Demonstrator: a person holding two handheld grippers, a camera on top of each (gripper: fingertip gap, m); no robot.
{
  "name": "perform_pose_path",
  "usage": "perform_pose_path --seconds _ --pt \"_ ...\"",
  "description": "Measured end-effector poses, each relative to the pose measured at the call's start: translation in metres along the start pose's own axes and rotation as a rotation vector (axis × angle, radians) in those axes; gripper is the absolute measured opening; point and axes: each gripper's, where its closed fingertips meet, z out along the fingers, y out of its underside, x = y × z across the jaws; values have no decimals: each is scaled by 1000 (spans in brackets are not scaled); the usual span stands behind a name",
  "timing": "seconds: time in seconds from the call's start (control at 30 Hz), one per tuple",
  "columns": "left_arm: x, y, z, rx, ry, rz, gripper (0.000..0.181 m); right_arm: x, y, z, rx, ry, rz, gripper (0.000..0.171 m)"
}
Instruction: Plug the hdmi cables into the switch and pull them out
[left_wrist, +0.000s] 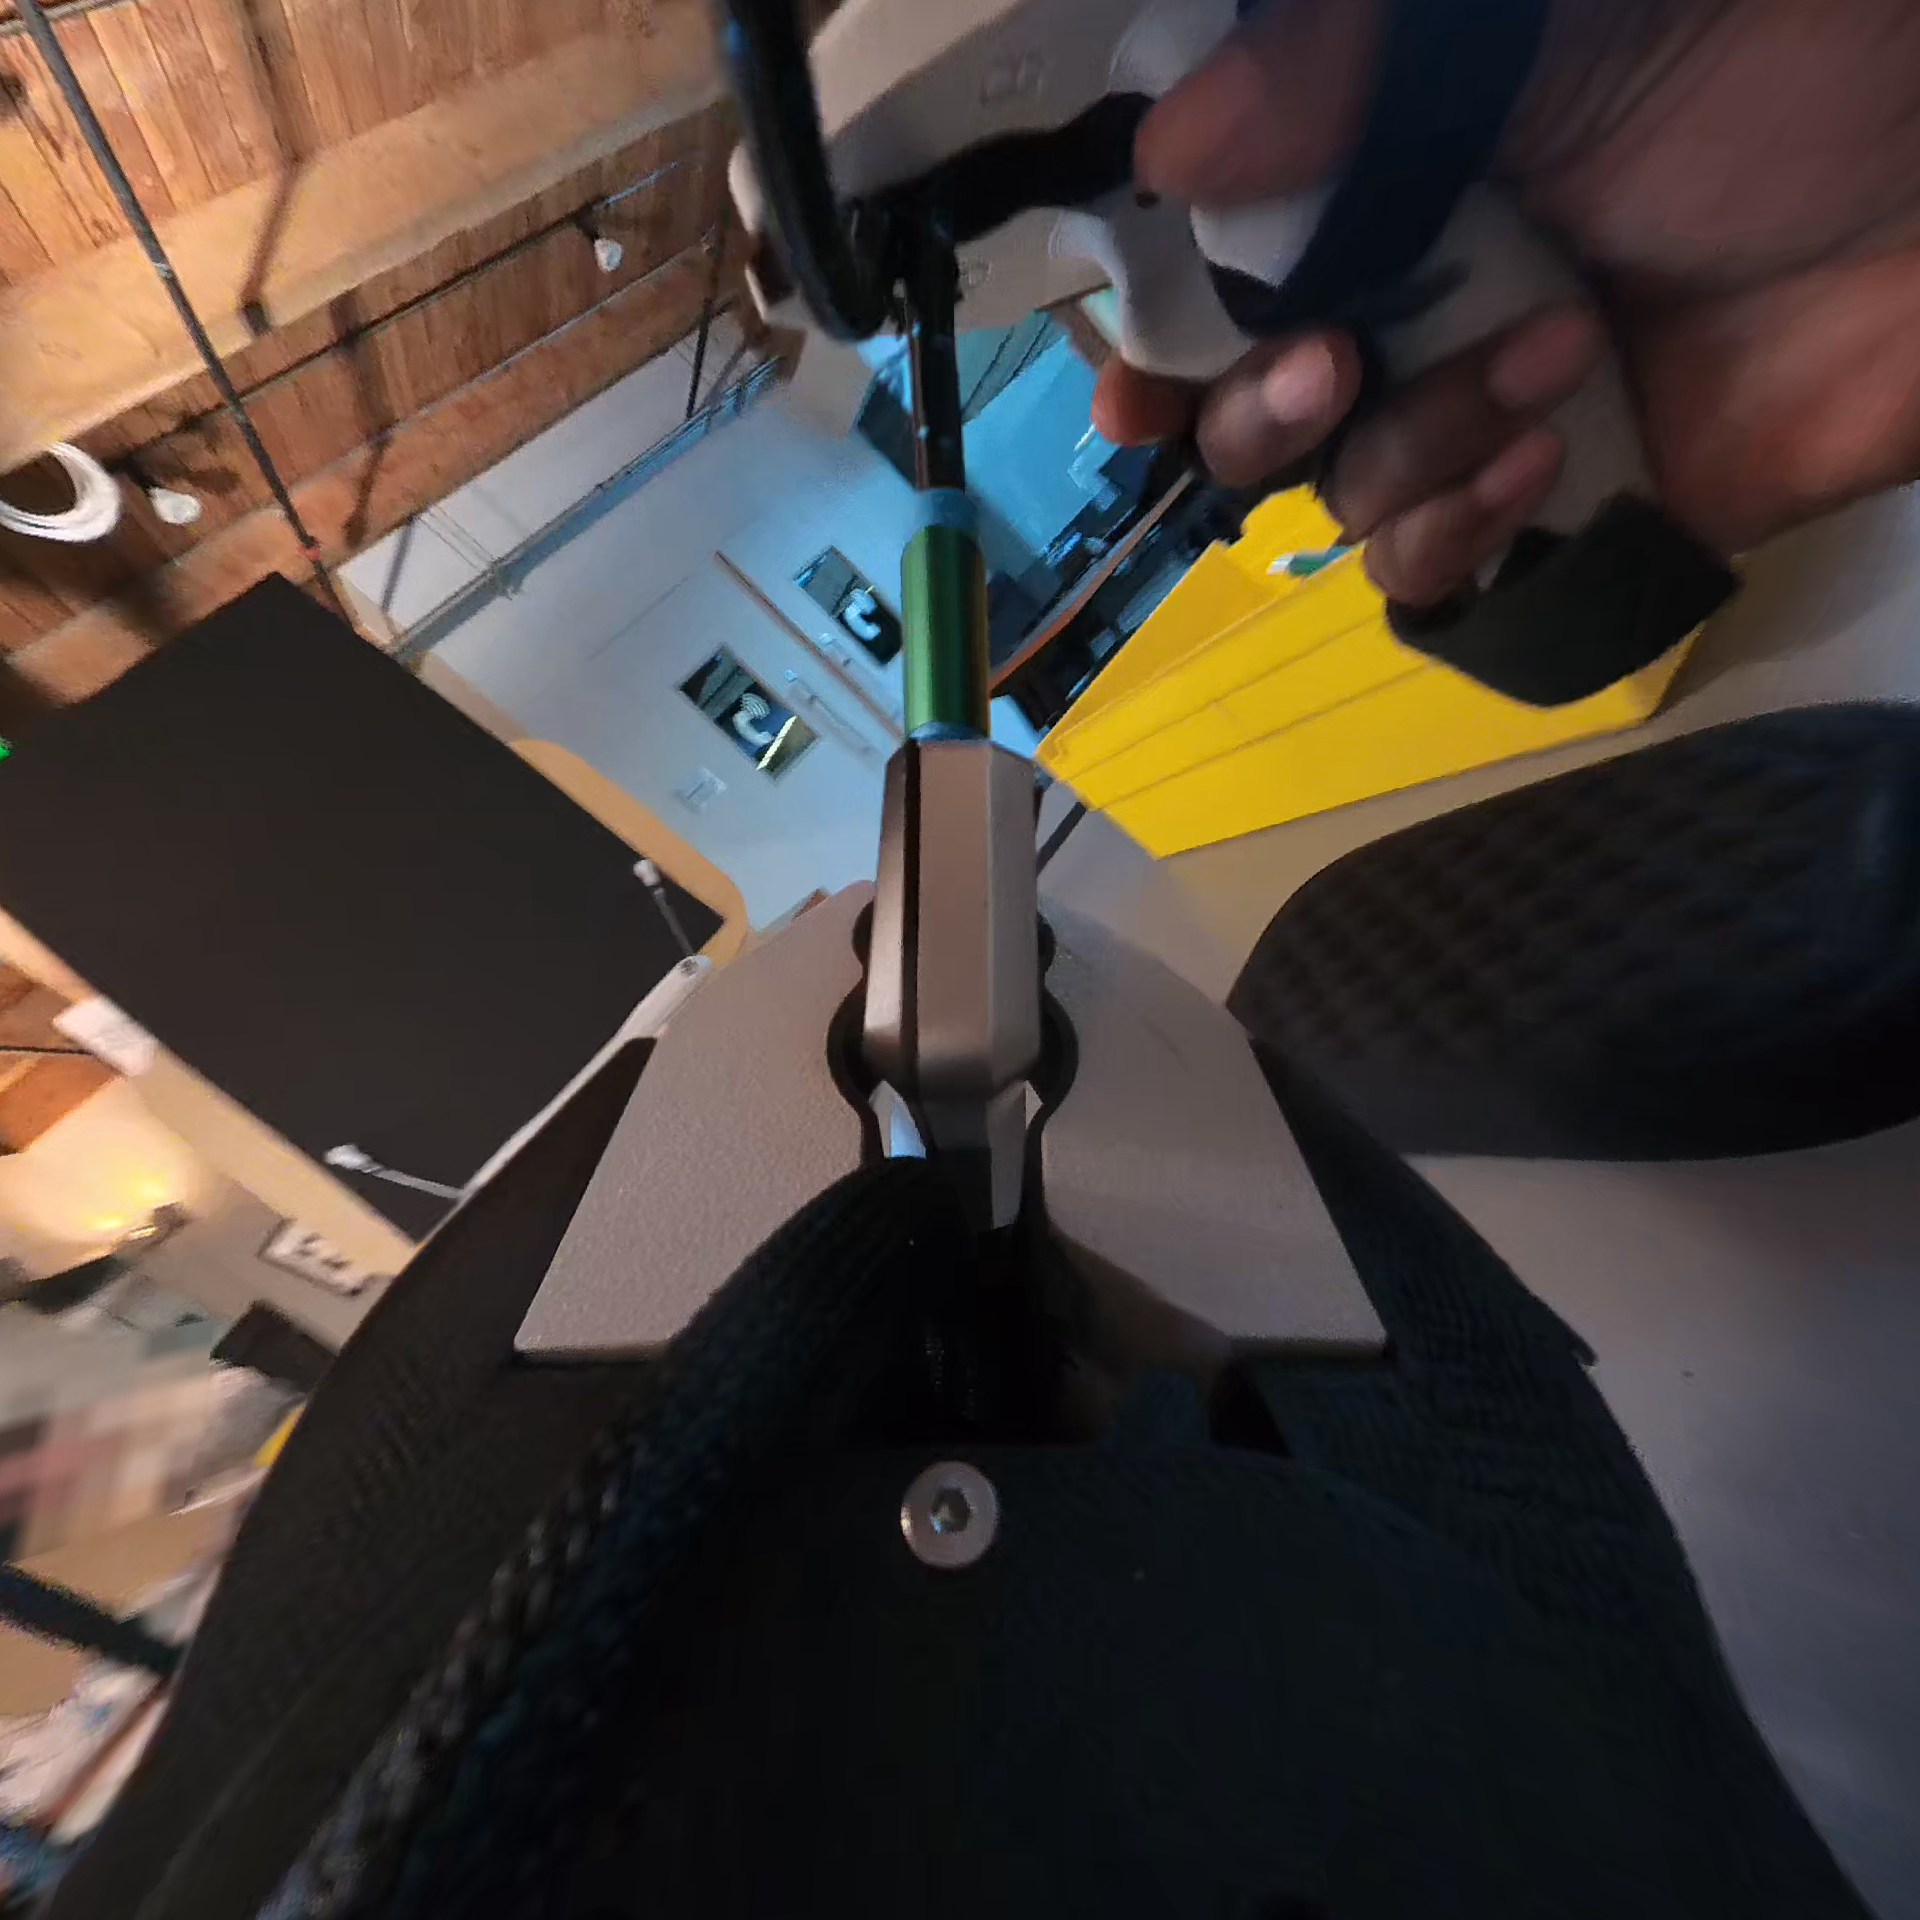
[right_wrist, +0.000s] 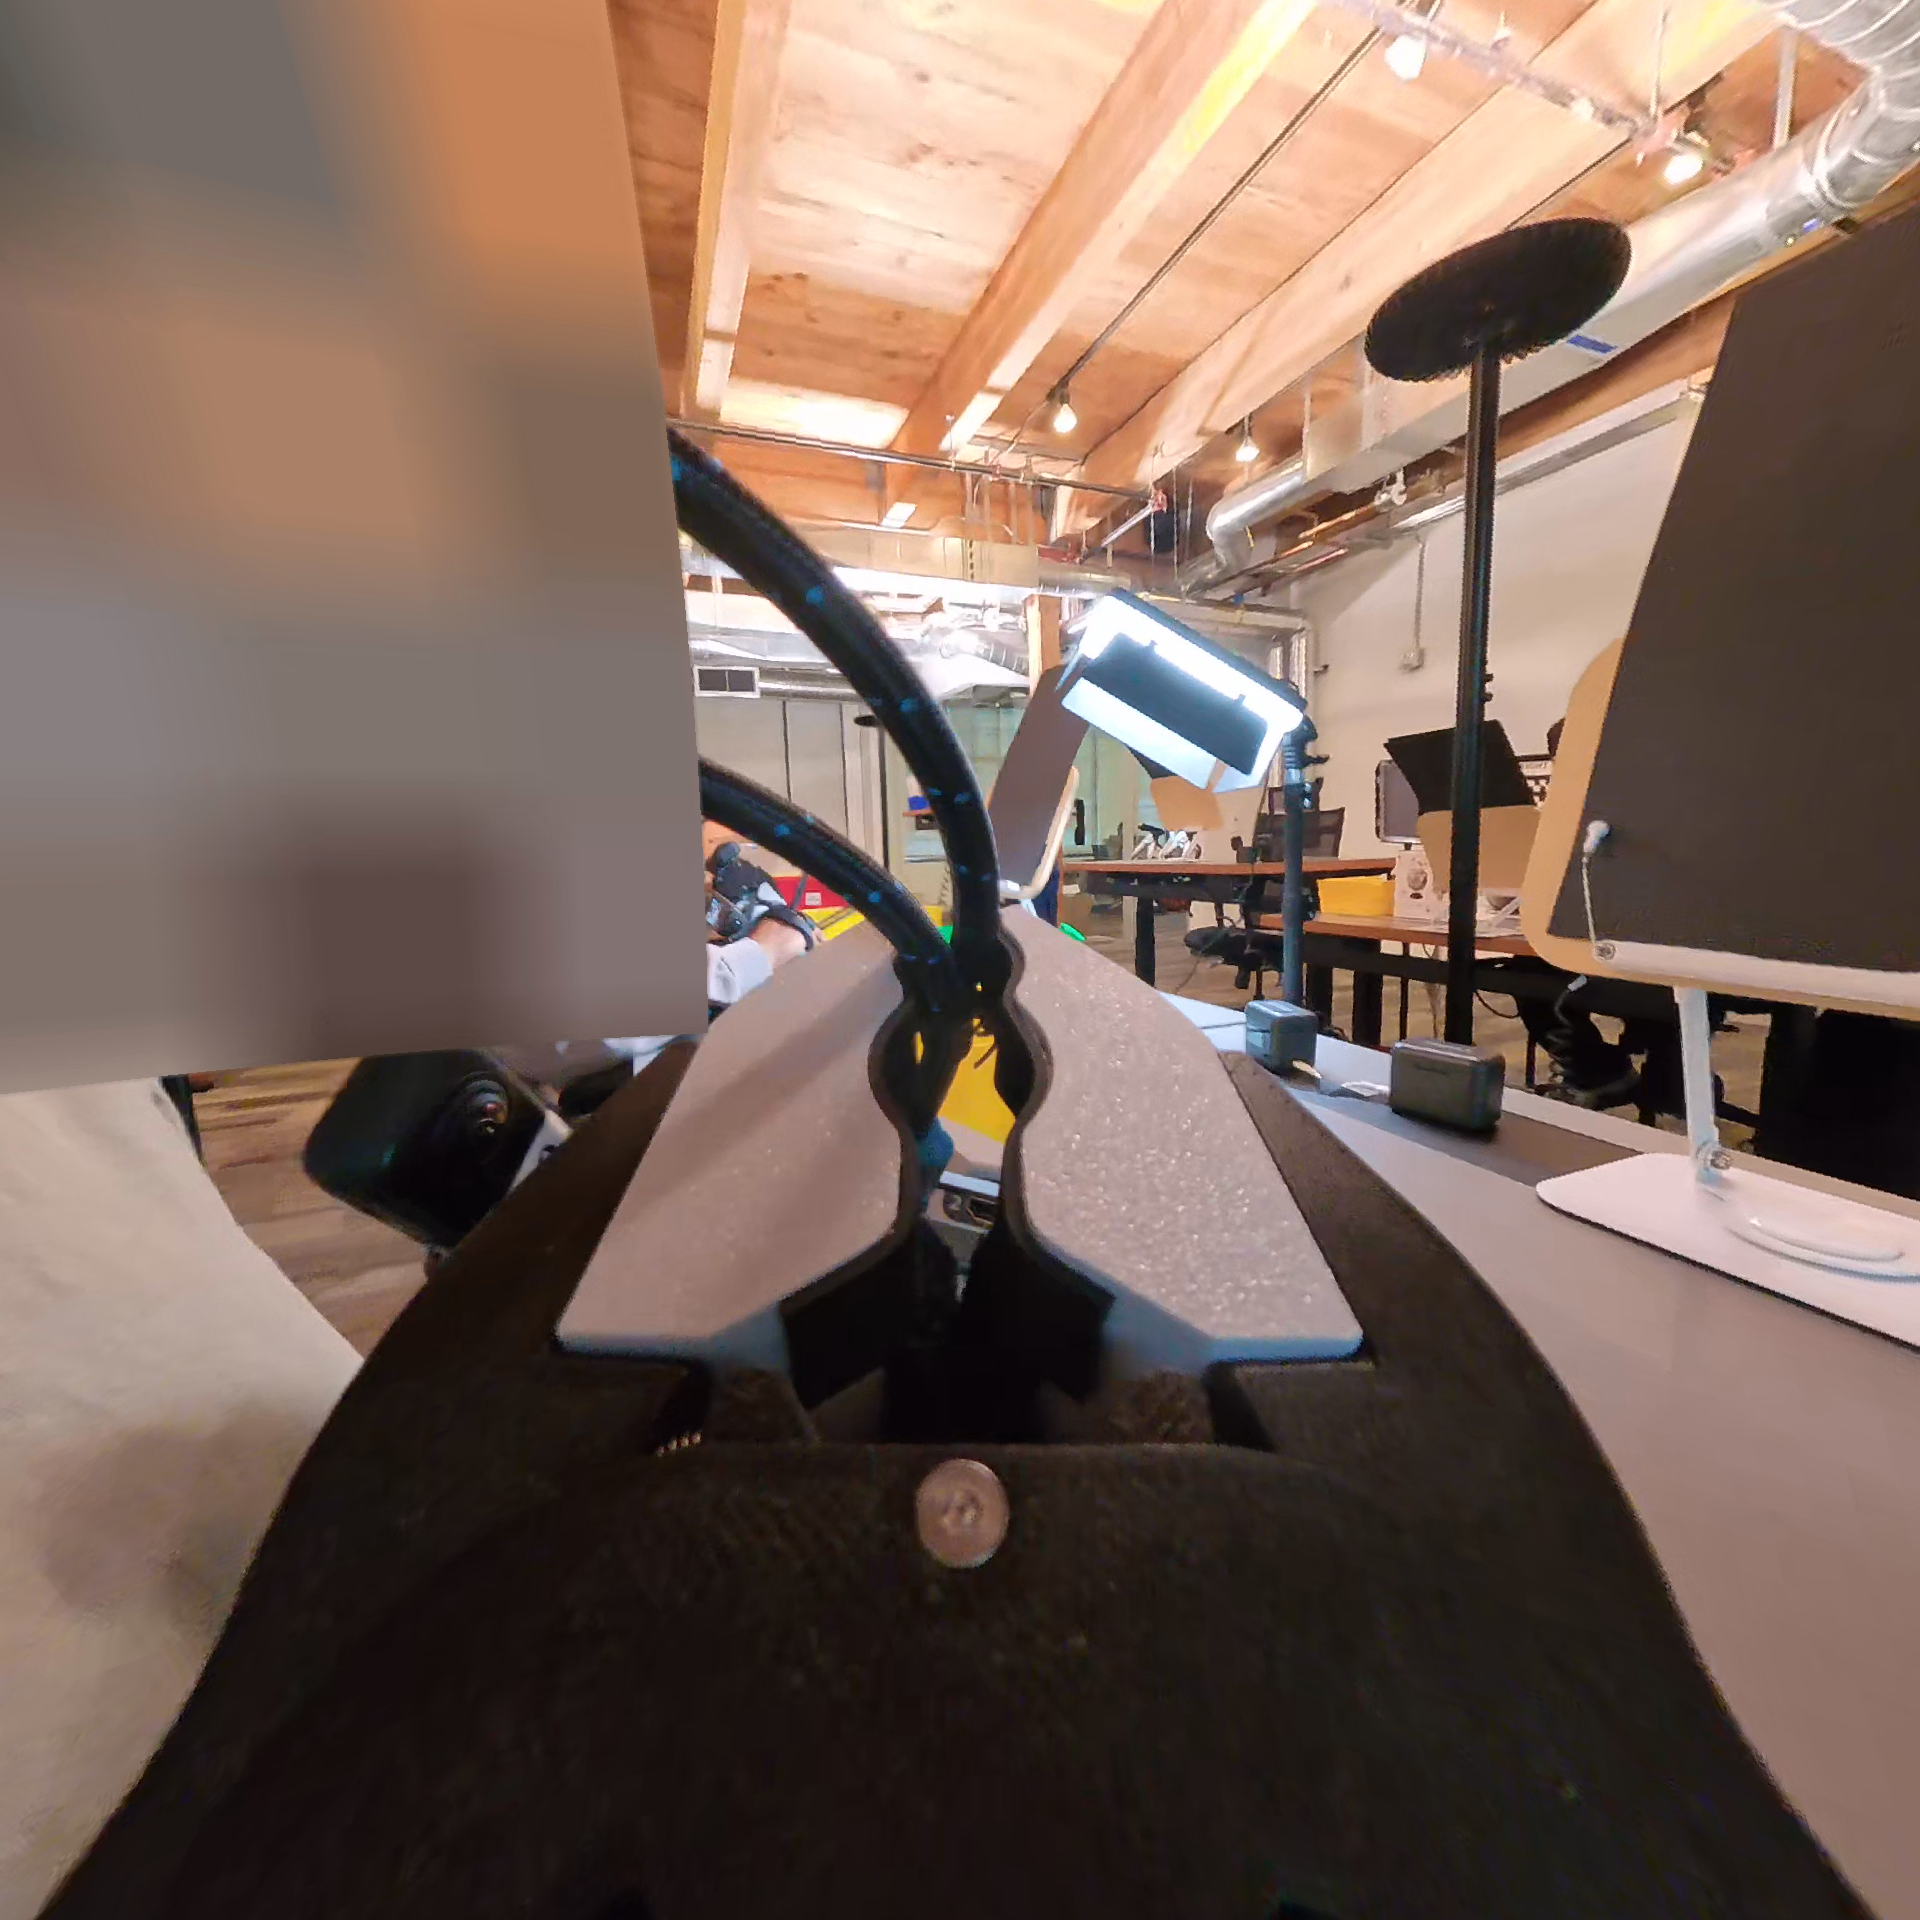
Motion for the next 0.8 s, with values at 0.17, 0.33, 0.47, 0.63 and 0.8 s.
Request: perform_pose_path --seconds 0.17,0.33,0.47,0.63,0.8 --pt "3 -4 -1 36 26 -36 23 0 -10 -3 54 -7 60 8" --pt "9 1 1 -2 50 -19 23 12 -24 -18 81 60 12 8" --pt "8 13 4 -52 41 -78 24 12 -10 -10 -114 64 -91 12" --pt "1 21 7 -98 15 -283 23 16 21 9 -35 -33 259 73" --pt "-7 26 4 -106 7 -354 24 12 63 28 -83 -55 354 50"
